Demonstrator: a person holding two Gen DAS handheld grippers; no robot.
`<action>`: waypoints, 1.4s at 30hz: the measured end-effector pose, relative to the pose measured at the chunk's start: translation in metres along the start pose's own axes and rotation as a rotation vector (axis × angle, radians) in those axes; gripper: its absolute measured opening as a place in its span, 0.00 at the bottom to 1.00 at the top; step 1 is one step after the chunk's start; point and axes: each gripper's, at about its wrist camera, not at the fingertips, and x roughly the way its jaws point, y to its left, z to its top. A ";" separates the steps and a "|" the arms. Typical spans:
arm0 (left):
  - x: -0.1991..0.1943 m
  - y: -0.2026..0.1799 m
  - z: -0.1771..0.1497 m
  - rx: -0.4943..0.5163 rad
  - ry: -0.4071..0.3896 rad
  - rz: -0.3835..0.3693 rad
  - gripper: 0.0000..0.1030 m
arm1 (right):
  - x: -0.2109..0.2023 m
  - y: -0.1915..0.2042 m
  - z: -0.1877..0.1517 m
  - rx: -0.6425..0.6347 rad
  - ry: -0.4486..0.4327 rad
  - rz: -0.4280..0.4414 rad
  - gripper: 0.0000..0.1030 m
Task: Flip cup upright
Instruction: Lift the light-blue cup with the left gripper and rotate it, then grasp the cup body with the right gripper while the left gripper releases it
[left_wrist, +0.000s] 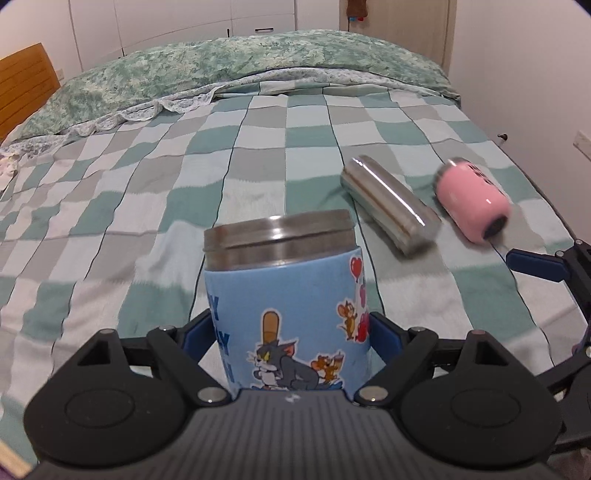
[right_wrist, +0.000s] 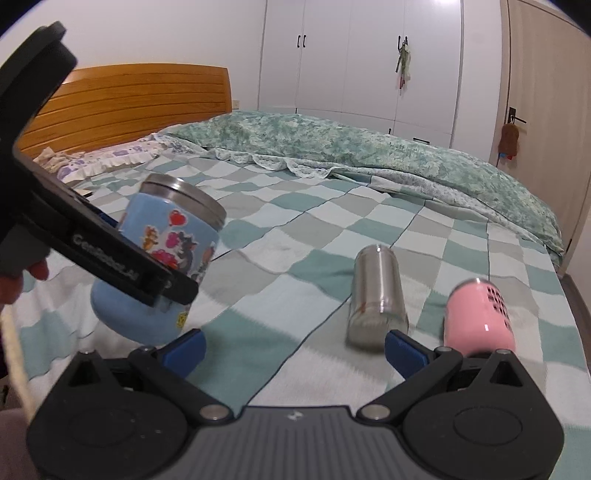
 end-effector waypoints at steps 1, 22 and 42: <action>-0.006 -0.001 -0.007 0.003 0.001 0.001 0.85 | -0.008 0.003 -0.005 0.003 0.002 0.001 1.00; 0.020 -0.057 -0.065 0.070 0.180 -0.118 0.84 | -0.067 -0.012 -0.085 0.080 0.081 -0.048 1.00; -0.037 0.013 -0.068 0.022 -0.056 -0.136 1.00 | -0.067 0.020 -0.057 0.091 0.110 -0.044 1.00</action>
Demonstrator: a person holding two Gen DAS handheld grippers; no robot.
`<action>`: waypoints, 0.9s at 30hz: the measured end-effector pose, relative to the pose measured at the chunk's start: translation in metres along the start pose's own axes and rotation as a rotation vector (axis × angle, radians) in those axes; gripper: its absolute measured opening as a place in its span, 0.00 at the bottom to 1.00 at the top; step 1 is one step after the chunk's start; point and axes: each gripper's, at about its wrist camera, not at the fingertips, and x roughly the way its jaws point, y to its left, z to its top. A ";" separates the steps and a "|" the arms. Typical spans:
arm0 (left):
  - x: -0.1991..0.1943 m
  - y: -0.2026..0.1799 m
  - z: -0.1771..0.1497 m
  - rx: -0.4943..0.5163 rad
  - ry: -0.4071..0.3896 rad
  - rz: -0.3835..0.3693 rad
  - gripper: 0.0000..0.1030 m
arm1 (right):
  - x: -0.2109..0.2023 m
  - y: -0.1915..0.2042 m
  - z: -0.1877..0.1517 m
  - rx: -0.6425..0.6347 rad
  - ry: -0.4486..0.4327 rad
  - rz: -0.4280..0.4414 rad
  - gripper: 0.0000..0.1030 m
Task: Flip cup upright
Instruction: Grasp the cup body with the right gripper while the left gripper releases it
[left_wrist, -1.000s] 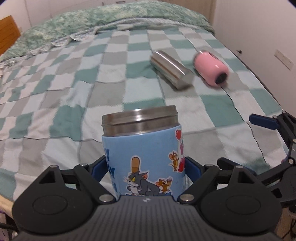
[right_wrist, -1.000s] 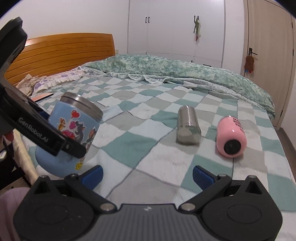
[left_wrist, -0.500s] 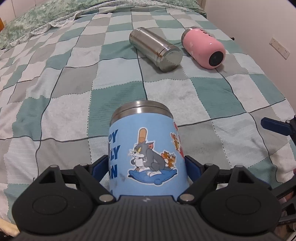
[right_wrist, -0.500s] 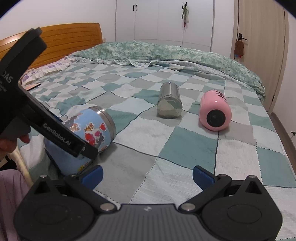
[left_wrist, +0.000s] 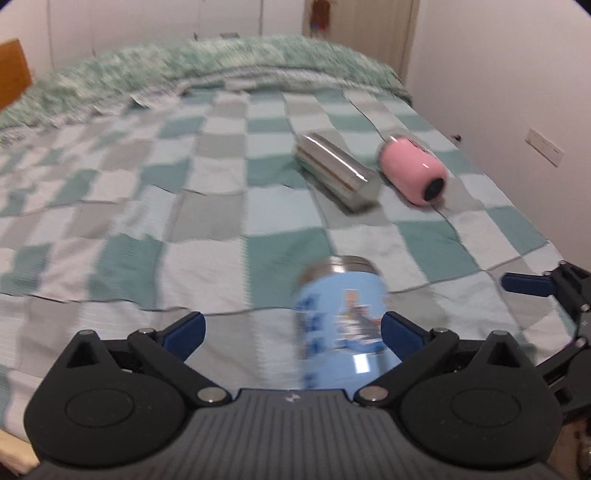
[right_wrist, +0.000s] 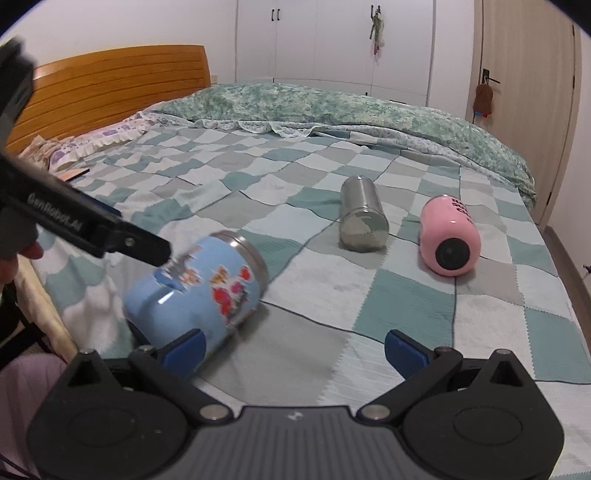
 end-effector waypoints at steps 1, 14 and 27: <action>-0.003 0.008 -0.003 0.001 -0.021 0.012 1.00 | 0.001 0.005 0.004 0.015 0.003 0.000 1.00; 0.014 0.081 -0.036 0.203 -0.113 0.004 1.00 | 0.059 0.058 0.049 0.291 0.144 -0.077 1.00; 0.040 0.094 -0.041 0.270 -0.106 -0.099 1.00 | 0.118 0.069 0.072 0.376 0.301 -0.195 0.91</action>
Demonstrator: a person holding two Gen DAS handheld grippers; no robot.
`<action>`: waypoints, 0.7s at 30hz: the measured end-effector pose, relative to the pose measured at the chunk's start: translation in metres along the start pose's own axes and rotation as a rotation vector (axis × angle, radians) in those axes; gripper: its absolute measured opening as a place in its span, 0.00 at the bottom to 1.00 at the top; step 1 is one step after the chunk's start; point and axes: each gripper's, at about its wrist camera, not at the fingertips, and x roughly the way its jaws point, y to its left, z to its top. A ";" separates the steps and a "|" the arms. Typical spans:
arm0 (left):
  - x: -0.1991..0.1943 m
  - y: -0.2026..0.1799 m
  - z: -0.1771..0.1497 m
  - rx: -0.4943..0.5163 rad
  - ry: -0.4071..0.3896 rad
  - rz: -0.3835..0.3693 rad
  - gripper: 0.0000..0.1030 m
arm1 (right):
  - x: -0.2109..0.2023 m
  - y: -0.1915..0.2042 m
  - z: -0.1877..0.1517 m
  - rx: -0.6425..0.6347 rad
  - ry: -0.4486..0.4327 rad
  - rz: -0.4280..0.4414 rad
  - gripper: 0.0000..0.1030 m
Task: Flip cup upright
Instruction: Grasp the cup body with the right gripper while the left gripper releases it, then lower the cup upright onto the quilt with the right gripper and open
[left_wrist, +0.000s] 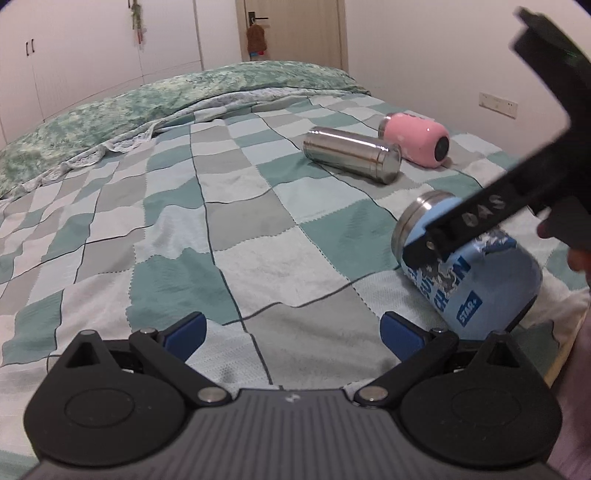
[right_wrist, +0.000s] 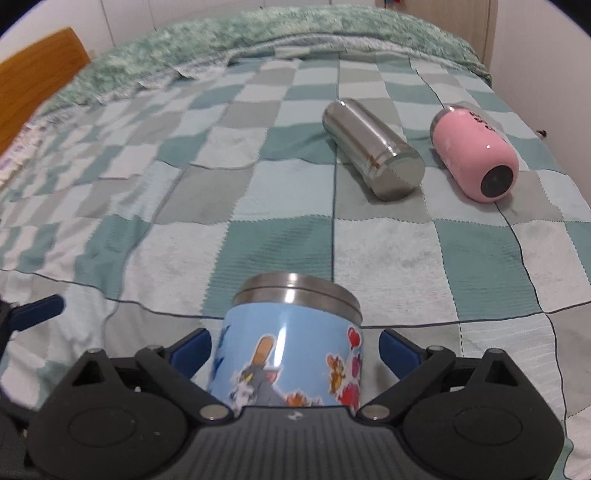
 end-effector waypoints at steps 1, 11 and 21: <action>0.001 0.000 -0.001 -0.002 0.002 0.001 1.00 | 0.004 0.000 0.002 0.007 0.015 0.004 0.88; -0.010 0.007 -0.002 -0.029 -0.031 0.007 1.00 | -0.014 -0.018 0.001 0.044 -0.040 0.172 0.82; -0.032 0.014 -0.005 -0.062 -0.060 0.054 1.00 | -0.071 0.032 -0.023 -0.237 -0.503 0.194 0.81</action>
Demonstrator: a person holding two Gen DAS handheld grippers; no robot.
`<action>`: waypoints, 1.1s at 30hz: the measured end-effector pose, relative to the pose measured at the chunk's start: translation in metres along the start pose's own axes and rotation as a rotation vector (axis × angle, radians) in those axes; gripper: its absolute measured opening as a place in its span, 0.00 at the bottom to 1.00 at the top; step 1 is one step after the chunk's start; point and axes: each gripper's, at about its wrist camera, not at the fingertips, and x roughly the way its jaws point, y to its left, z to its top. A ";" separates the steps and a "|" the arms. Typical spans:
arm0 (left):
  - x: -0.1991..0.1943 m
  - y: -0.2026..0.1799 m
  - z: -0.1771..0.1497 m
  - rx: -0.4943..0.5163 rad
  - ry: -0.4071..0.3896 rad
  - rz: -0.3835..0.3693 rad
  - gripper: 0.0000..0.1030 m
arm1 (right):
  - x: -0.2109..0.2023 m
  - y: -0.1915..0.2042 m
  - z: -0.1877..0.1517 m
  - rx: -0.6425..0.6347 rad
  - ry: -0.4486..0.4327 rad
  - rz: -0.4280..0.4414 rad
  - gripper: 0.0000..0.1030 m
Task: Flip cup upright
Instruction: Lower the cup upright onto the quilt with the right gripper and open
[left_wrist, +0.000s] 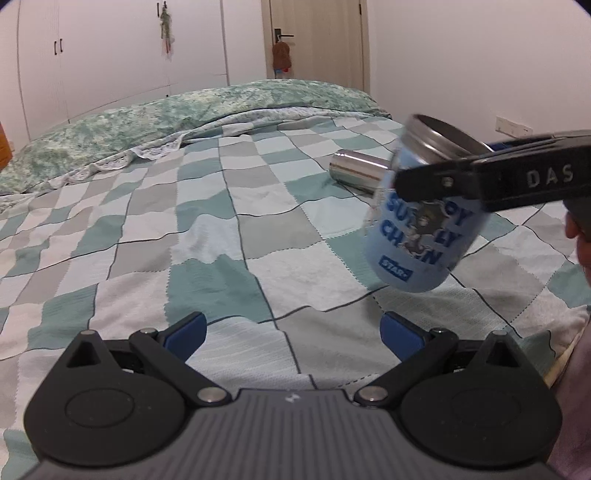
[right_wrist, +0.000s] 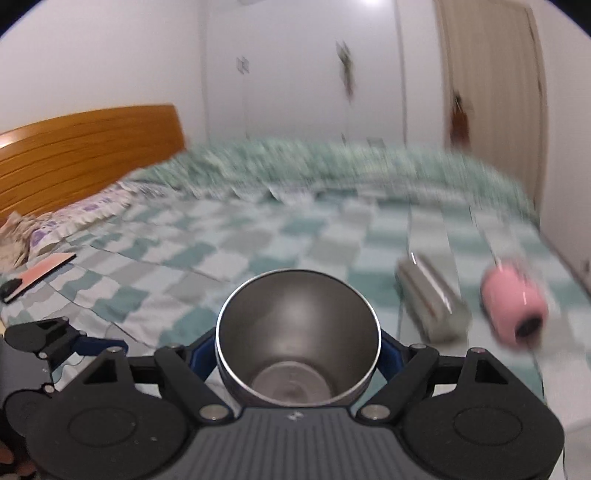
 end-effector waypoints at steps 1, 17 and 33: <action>-0.001 0.000 0.000 -0.001 0.001 0.003 1.00 | 0.003 0.005 0.002 -0.017 -0.012 0.004 0.81; -0.004 -0.003 -0.010 -0.028 0.020 0.033 1.00 | 0.045 0.013 -0.030 -0.075 0.004 0.025 0.82; -0.056 -0.061 -0.012 -0.078 -0.117 0.046 1.00 | -0.085 -0.041 -0.060 -0.017 -0.264 -0.031 1.00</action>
